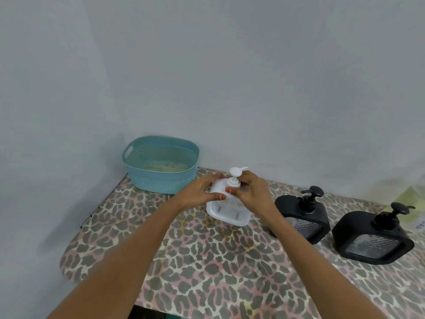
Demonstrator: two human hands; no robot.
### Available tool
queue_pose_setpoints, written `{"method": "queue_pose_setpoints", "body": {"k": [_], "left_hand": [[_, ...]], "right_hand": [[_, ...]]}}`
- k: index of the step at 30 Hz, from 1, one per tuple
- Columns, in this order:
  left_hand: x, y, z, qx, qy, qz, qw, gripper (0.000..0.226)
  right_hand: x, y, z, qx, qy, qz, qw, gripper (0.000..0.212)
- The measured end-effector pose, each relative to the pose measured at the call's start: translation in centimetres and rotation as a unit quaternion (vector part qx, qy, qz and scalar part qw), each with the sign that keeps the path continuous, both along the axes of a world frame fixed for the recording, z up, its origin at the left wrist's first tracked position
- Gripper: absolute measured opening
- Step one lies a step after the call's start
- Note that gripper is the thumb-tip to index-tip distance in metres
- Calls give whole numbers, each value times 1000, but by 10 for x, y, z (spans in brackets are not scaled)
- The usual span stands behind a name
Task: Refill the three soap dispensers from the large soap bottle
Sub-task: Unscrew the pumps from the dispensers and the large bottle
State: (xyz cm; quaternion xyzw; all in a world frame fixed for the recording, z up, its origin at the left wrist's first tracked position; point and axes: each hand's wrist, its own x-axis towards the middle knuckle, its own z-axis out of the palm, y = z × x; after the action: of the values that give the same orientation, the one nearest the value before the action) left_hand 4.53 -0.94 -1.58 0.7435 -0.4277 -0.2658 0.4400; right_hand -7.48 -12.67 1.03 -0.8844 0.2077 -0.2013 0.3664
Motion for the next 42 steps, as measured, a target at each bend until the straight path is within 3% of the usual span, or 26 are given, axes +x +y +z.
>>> {"method": "queue_pose_setpoints", "body": {"k": [5,10,15,22,26,31,37,42], "left_hand": [[-1,-1,0,3,6,5,1000,62],[-2,1,1,10,19,9,1000,64],[-5,1,3,11,34,18,999,66],[-6,2,3,9,22,18,1000,61],[-7,2,5,8,24,17,1000,60],[-9,3,6,7,25,23,999,62],[-10,3,7,7,27,28,999,63],[-9,3,6,9,33,28,999,62]], "right_hand": [[-4,-5,10,60,47,42,996,35],[0,8,1,40,-16,-77,996,56],[2,9,-1,47,-42,-79,995,33],[-6,12,8,104,-44,-22,993,43],[1,16,-3,19,-11,-92,995,62],[2,17,-4,86,-80,-96,988,44],[-4,18,-1,173,-83,-58,980,57],[2,18,-11,68,-63,-115,989,58]]}}
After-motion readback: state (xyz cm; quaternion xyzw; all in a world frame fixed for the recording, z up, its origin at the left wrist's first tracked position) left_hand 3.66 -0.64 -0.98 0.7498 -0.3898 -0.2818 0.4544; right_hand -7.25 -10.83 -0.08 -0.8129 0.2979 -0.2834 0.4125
